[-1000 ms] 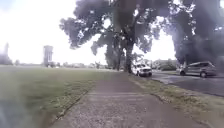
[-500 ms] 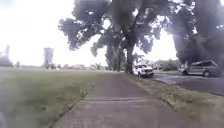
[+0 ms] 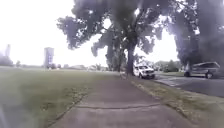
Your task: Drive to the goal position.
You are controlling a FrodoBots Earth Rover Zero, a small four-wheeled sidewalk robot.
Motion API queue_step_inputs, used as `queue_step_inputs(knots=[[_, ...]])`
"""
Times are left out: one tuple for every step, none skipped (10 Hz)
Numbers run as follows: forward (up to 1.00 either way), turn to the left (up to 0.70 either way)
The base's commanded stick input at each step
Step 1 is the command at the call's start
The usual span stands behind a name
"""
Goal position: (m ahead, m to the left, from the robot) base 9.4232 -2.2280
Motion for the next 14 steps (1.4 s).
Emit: queue_step_inputs(knots=[[0.70, 0.00], [0.70, 0.00], [0.70, 0.00], [0.70, 0.00], [0.70, 0.00], [0.70, 0.00], [0.70, 0.00], [0.70, 0.00], [0.70, 0.00], [0.70, 0.00], [0.70, 0.00], [0.70, 0.00], [0.70, 0.00], [0.70, 0.00]])
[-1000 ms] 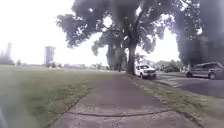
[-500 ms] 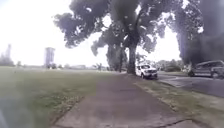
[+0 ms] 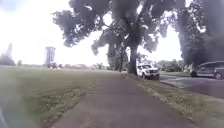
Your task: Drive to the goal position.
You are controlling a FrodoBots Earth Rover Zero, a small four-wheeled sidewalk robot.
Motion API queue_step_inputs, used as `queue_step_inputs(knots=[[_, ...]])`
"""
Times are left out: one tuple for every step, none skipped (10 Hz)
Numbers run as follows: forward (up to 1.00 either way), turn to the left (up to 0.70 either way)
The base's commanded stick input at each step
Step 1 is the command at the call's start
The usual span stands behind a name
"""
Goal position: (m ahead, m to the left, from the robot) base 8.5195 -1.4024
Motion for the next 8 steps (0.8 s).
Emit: queue_step_inputs(knots=[[0.70, 0.00], [0.70, 0.00], [0.70, 0.00], [0.70, 0.00], [0.70, 0.00], [0.70, 0.00], [0.70, 0.00], [0.70, 0.00]])
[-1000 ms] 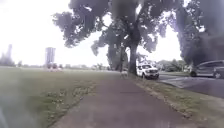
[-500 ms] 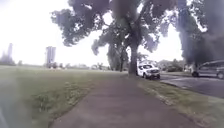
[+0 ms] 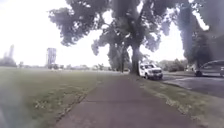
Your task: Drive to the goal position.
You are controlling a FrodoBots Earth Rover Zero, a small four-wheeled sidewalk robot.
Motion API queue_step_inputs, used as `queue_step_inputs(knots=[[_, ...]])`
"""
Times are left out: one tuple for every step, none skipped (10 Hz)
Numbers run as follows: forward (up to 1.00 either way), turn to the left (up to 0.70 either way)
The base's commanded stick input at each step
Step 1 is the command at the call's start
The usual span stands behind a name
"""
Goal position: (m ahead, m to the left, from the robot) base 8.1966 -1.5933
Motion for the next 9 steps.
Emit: queue_step_inputs(knots=[[0.70, 0.00], [0.70, 0.00], [0.70, 0.00], [0.70, 0.00], [0.70, 0.00], [0.70, 0.00], [0.70, 0.00], [0.70, -0.26], [0.70, -0.12]])
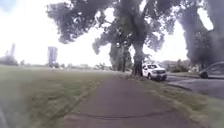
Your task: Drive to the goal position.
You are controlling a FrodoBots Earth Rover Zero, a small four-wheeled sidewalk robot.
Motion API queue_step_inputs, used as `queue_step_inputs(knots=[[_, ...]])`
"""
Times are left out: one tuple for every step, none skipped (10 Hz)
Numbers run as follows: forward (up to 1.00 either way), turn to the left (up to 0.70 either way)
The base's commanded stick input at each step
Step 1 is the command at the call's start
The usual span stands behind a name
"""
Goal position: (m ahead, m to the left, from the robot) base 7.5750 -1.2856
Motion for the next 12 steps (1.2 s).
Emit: queue_step_inputs(knots=[[0.70, 0.00], [0.70, 0.00], [0.70, 0.00], [0.70, 0.00], [0.70, 0.00], [0.70, 0.00], [0.70, 0.00], [0.70, 0.00], [0.70, 0.00], [0.70, 0.00], [0.70, 0.00], [0.70, 0.00]])
